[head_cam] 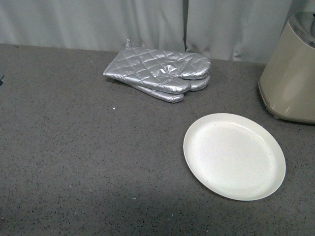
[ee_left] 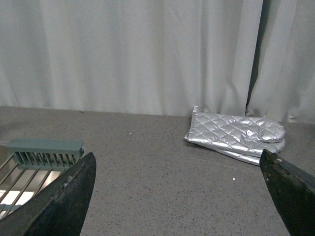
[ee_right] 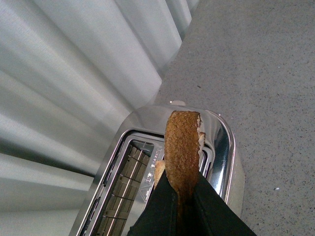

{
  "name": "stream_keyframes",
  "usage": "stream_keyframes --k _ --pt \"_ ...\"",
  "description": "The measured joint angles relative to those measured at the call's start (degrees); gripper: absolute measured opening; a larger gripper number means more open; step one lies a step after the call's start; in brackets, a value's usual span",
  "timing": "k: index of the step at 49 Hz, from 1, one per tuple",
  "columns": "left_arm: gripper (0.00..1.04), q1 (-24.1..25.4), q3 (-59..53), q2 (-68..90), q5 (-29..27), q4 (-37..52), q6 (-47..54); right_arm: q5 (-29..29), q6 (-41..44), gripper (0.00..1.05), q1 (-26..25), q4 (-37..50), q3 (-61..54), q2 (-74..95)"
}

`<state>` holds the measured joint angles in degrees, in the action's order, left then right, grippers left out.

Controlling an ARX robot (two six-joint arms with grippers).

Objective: Put bread into toaster

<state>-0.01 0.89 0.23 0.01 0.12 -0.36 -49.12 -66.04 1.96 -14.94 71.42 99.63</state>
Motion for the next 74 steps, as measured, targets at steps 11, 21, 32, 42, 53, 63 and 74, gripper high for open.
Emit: stream_keyframes --k 11,21,32,42,53,63,74 --pt "0.98 0.0 0.0 0.0 0.0 0.0 0.0 1.38 0.72 0.37 -0.46 1.92 -0.33 0.68" --pt "0.98 0.0 0.0 0.0 -0.02 0.0 0.0 3.19 1.7 0.69 -0.7 2.47 -0.28 0.52" --pt "0.98 0.0 0.0 0.0 0.0 0.0 0.0 8.35 10.69 0.94 0.52 12.41 -11.32 -11.39" --pt "0.98 0.0 0.0 -0.02 -0.04 0.0 0.0 44.74 46.75 0.69 -1.49 47.39 -49.9 -42.16" --pt "0.98 0.0 0.0 -0.11 0.09 0.0 0.02 49.05 63.89 0.26 -1.92 15.45 -71.08 -95.69" --pt "0.98 0.0 0.0 -0.04 0.0 -0.09 0.02 49.24 65.53 0.01 -1.92 15.04 -71.08 -99.38" --pt "0.98 0.0 0.0 -0.04 0.0 -0.09 0.02 49.22 65.7 0.01 -1.92 15.04 -71.1 -99.38"
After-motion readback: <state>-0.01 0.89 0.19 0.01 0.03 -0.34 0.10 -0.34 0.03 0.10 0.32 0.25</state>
